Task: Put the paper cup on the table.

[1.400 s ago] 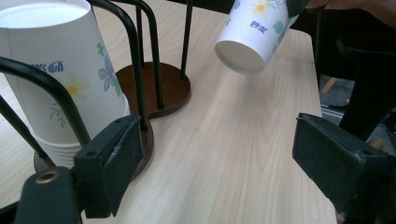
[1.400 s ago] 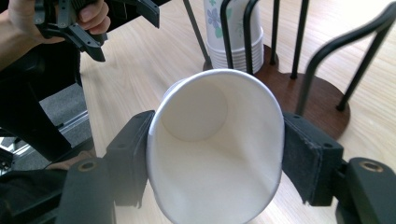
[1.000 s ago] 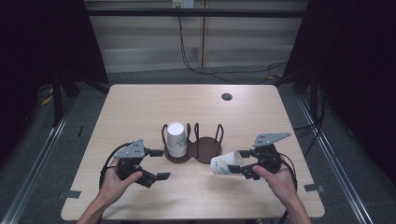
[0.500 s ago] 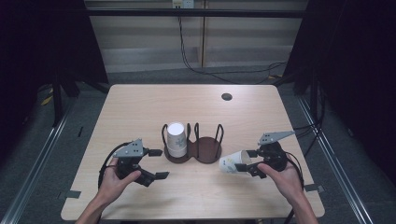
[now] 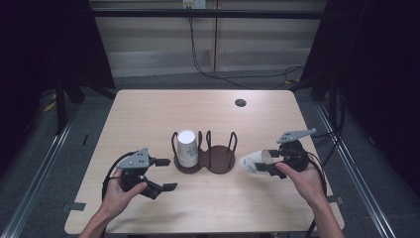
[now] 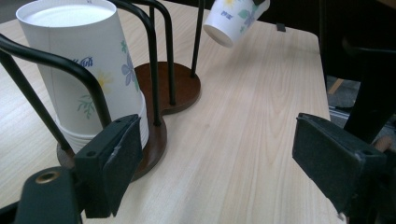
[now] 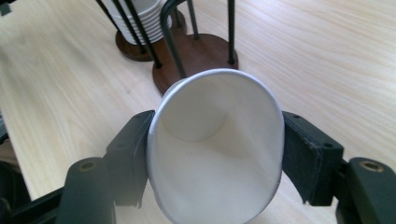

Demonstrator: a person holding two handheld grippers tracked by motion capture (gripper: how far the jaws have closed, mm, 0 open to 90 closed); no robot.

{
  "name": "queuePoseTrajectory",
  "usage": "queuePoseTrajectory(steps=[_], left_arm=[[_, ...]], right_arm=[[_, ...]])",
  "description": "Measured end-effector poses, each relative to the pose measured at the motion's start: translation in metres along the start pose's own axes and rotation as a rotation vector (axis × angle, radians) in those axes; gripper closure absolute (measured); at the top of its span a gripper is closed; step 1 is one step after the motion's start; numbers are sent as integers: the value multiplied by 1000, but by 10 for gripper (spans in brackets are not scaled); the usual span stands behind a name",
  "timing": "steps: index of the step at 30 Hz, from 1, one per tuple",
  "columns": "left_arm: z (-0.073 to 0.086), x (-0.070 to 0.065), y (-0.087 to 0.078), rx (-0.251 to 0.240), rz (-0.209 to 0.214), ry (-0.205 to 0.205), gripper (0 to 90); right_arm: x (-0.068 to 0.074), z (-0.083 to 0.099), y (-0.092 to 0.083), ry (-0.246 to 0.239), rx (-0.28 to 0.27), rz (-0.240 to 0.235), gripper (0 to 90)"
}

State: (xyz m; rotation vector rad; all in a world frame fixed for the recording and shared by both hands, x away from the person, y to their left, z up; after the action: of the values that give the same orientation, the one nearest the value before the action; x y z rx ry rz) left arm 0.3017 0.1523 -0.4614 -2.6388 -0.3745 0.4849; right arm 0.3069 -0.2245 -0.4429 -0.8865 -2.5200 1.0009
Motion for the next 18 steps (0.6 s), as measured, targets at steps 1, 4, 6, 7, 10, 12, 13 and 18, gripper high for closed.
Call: queuePoseTrajectory(steps=[1, 4, 6, 7, 10, 12, 13, 18], left_arm=[[0, 0, 0, 2, -1, 1, 159], [1, 0, 1, 6, 3, 2, 159], [2, 0, 1, 9, 2, 2, 159], [2, 0, 1, 10, 1, 0, 159], [2, 0, 1, 12, 3, 0, 159], [3, 1, 0, 12, 1, 0, 159], [3, 0, 0, 11, 2, -5, 159], [5, 1, 0, 28, 0, 7, 159]], right_arm=[[-2, -2, 0, 1, 8, 5, 311], [-8, -6, 3, 2, 28, 15, 310], [-13, -9, 5, 18, 37, 20, 309], [-15, -11, 5, 22, 47, 17, 308], [-21, -16, 7, 34, 58, 20, 307], [-24, -20, 9, 31, 76, 25, 306], [-26, -21, 11, 33, 84, 26, 306], [-34, -28, 19, 21, 144, 35, 304]])
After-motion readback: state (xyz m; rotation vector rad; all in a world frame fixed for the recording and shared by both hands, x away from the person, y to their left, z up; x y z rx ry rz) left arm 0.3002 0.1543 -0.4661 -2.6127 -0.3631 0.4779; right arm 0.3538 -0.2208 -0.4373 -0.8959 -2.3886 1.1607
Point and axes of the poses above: each handheld gripper's, and its own axes: y roughly forward along the jaws, z roughly out of its underside, x roughly to its left, the point moved 5 cm from there along y, roughly forward along the jaws, and after that the axes turned 11 degrees about -y, right-handed, at the moved point
